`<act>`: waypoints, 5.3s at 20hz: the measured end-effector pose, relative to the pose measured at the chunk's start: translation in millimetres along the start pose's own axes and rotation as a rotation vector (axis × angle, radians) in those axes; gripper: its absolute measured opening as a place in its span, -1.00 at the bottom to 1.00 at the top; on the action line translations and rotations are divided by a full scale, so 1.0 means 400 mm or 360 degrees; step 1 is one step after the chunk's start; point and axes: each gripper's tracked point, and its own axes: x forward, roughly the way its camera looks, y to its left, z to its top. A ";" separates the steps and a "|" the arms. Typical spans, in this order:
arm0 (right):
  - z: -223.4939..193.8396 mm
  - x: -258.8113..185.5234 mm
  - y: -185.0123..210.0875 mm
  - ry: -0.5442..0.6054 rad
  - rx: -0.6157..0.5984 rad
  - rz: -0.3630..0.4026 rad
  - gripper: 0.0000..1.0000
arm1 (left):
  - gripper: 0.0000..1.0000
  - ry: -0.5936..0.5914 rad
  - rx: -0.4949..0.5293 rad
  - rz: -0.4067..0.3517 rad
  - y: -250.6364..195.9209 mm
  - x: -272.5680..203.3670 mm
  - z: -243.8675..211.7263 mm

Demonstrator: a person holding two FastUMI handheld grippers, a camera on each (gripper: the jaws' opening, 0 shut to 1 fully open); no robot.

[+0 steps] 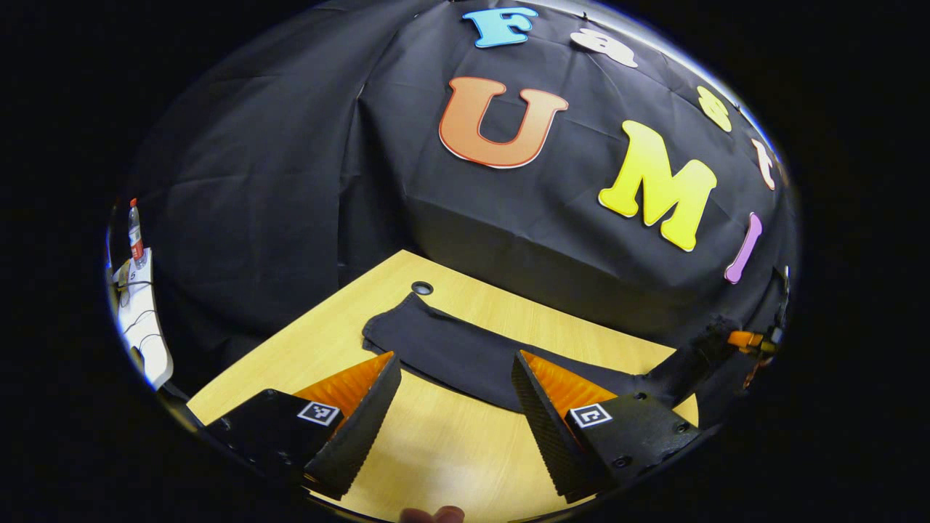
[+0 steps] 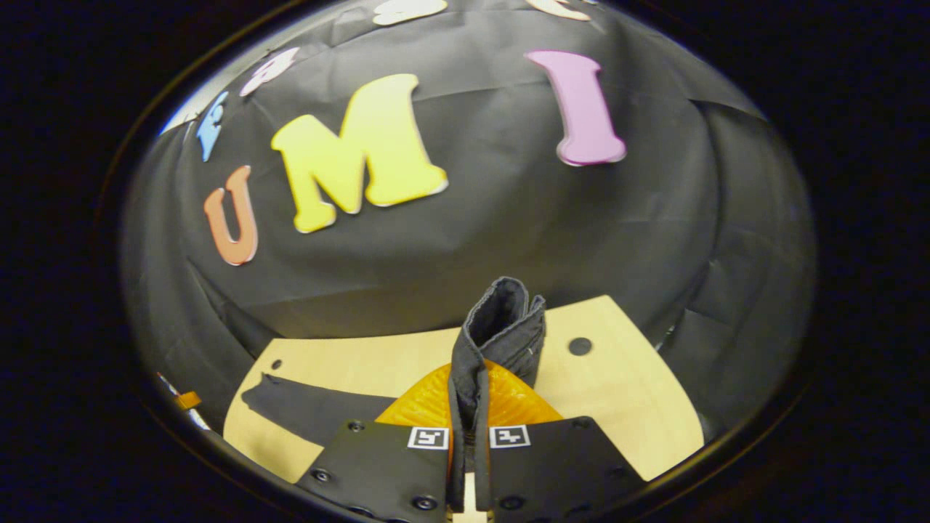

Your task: Grasp the waist and the cuffs of the jeans and fold them to make the two legs overlap; first hold the waist and fold one-third of the jeans toward the cuffs, then hold the cuffs and fold the remaining one-third in the same direction to finish folding.

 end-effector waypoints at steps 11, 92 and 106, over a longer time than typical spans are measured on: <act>-0.314 0.246 0.582 0.0240 -0.0350 0.0219 -0.88 | 0.97 -0.0040 -0.0122 0.0118 0.235 -0.045 0.005; -0.239 -0.597 -0.192 -0.0145 0.0193 -0.0436 0.89 | -0.87 0.0218 -0.0232 -0.0761 -0.710 0.334 0.048; -0.340 -0.717 -0.414 -0.0083 0.0329 -0.0743 0.89 | -0.87 0.0366 0.0170 -0.0724 -0.890 0.404 -0.248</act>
